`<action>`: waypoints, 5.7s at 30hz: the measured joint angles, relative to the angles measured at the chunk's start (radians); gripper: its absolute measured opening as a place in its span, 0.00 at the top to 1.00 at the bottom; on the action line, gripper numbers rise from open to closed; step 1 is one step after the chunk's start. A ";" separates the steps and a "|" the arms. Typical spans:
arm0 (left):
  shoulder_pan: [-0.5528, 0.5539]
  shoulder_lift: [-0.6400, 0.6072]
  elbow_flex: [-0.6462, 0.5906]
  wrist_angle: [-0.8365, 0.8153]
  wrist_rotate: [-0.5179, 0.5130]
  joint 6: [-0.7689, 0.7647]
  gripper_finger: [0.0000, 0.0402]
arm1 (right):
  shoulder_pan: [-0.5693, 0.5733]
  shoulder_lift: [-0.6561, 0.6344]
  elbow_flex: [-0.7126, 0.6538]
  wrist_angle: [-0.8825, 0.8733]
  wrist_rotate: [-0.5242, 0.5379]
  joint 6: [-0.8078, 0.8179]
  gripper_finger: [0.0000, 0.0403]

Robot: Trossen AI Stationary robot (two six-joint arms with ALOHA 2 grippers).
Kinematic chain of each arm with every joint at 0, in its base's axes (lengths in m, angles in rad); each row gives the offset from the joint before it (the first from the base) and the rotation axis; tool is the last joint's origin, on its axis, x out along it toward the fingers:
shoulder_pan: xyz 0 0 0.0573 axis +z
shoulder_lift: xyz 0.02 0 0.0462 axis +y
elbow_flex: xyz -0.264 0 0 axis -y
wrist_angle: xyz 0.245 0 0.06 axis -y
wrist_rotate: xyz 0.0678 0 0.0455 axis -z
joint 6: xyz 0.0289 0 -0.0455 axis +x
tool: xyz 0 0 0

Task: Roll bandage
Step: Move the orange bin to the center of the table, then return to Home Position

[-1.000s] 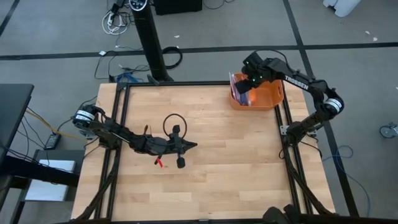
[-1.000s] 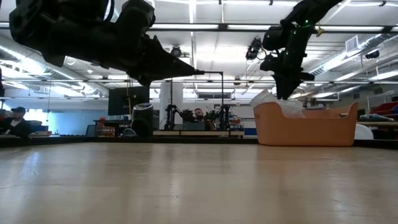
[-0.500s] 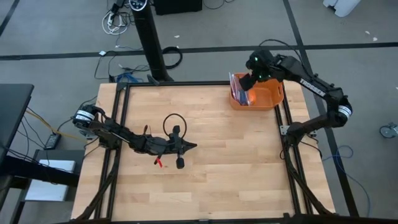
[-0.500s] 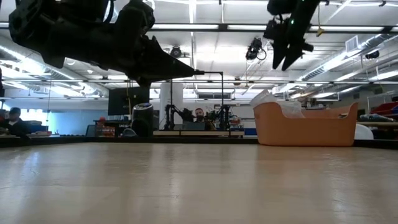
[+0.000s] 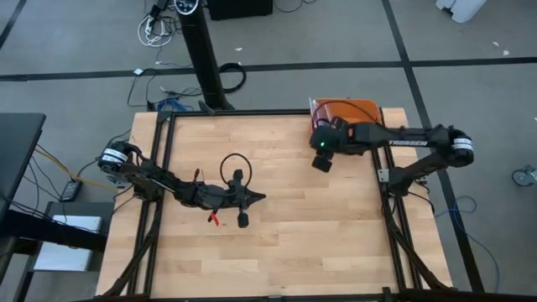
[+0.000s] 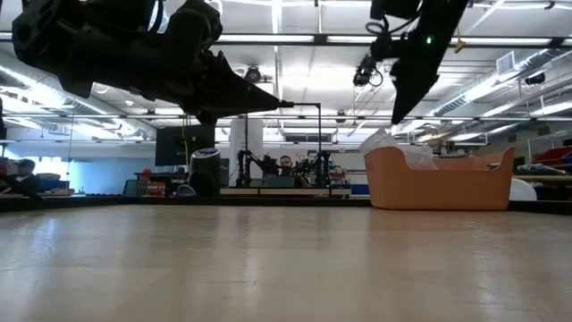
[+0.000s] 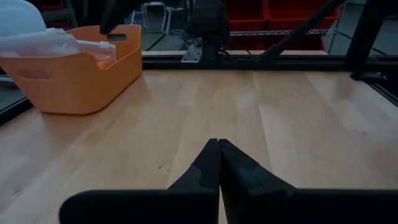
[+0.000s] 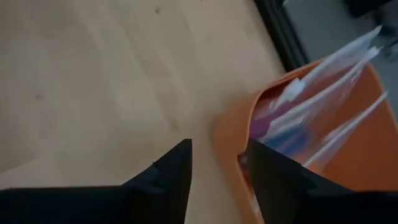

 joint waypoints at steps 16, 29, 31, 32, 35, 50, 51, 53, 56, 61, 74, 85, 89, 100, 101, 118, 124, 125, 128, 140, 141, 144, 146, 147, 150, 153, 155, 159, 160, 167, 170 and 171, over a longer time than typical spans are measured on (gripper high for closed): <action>0.000 0.000 0.000 -0.001 -0.001 0.003 0.99 | -0.188 0.068 -0.145 0.220 -0.075 -0.073 0.67; 0.000 0.000 0.000 0.004 -0.004 0.003 0.99 | -0.194 0.096 -0.145 0.397 -0.202 -0.116 0.98; 0.000 0.000 0.000 0.005 -0.004 0.003 0.99 | -0.188 0.096 -0.145 0.443 -0.240 -0.123 0.97; 0.000 0.000 0.000 0.010 -0.004 0.003 0.99 | -0.188 0.096 -0.145 0.462 -0.258 -0.125 0.96; 0.000 0.000 0.000 0.014 -0.004 0.003 0.99 | -0.189 0.096 -0.145 0.509 -0.270 -0.126 0.98; 0.000 0.000 0.000 0.015 -0.004 0.003 0.99 | -0.194 0.096 -0.145 0.804 -0.403 -0.108 0.99; 0.000 0.000 0.000 0.015 -0.004 0.003 0.99 | -0.194 0.096 -0.145 0.806 -0.412 -0.106 0.99; 0.000 0.000 0.000 0.014 -0.004 0.003 0.99 | -0.194 0.096 -0.145 0.813 -0.430 -0.097 0.98; 0.000 0.000 0.000 0.015 -0.004 0.003 0.99 | -0.194 0.096 -0.145 0.820 -0.438 -0.090 0.93; 0.000 0.000 0.000 0.014 -0.004 0.003 0.99 | -0.179 0.096 -0.145 0.830 -0.442 -0.089 0.78; 0.002 0.000 -0.002 -0.096 -0.142 -0.121 0.99 | -0.136 -0.023 -0.133 0.407 0.095 -0.055 0.73; 0.076 0.000 0.001 -0.084 -0.042 -0.127 0.99 | -0.453 -0.034 -0.248 0.236 0.085 0.173 0.98; 0.105 0.012 0.013 -0.080 -0.010 -0.104 0.99 | -0.485 -0.034 -0.329 0.329 -0.119 0.182 0.99; 0.173 0.195 0.075 0.017 -0.097 -0.104 0.99 | -0.330 -0.080 -0.444 0.504 -0.347 0.264 1.00; 0.182 0.213 0.086 0.044 -0.097 -0.102 0.99 | -0.305 -0.086 -0.448 0.520 -0.348 0.272 1.00; 0.312 0.446 0.305 0.133 -0.215 -0.072 0.99 | 0.071 -0.285 -0.450 0.619 -0.160 0.313 1.00; 0.347 0.439 0.263 0.138 -0.275 -0.074 0.99 | 0.127 -0.345 -0.450 0.602 -0.113 0.294 1.00; 0.358 0.439 0.262 0.139 -0.259 -0.078 0.99 | 0.133 -0.350 -0.450 0.605 -0.111 0.284 1.00; 0.398 0.439 0.260 0.153 -0.220 -0.082 0.99 | 0.156 -0.354 -0.450 0.622 -0.081 0.232 1.00; 0.488 0.398 0.203 0.219 0.140 -0.128 0.99 | 0.218 -0.361 -0.453 0.666 -0.038 0.141 1.00; 0.482 0.368 0.179 0.220 0.182 -0.128 0.99 | 0.226 -0.361 -0.459 0.700 -0.053 0.137 1.00; 0.462 0.235 0.068 0.223 0.321 -0.128 0.99 | 0.256 -0.361 -0.501 0.863 -0.137 0.063 1.00; 0.443 0.119 -0.018 0.234 0.367 -0.128 0.99 | 0.278 -0.361 -0.552 0.986 -0.190 -0.015 1.00; 0.434 0.060 -0.060 0.234 0.379 -0.127 0.99 | 0.287 -0.361 -0.581 1.049 -0.213 -0.052 1.00; 0.414 -0.123 -0.186 0.234 0.417 -0.100 0.99 | 0.295 -0.361 -0.673 1.226 -0.282 -0.119 1.00; 0.388 -0.301 -0.305 0.216 0.478 -0.049 0.99 | 0.295 -0.369 -0.760 1.334 -0.345 -0.144 1.00; 0.383 -0.426 -0.375 0.168 0.485 -0.045 0.99 | 0.294 -0.395 -0.806 1.376 -0.354 -0.154 1.00; 0.370 -0.657 -0.468 -0.019 0.468 -0.047 0.99 | 0.293 -0.522 -0.883 1.386 -0.353 -0.158 1.00; 0.370 -0.706 -0.474 -0.079 0.465 -0.048 0.99 | 0.293 -0.572 -0.903 1.380 -0.356 -0.163 1.00; 0.340 -0.958 -0.374 -0.587 0.394 0.007 0.99 | 0.295 -0.930 -0.981 1.156 -0.378 -0.169 1.00; 0.309 -1.019 -0.323 -0.717 0.366 0.042 0.99 | 0.295 -1.066 -0.984 1.022 -0.337 -0.178 1.00; 0.297 -1.044 -0.322 -0.734 0.360 0.054 0.99 | 0.295 -1.105 -0.984 0.986 -0.320 -0.187 1.00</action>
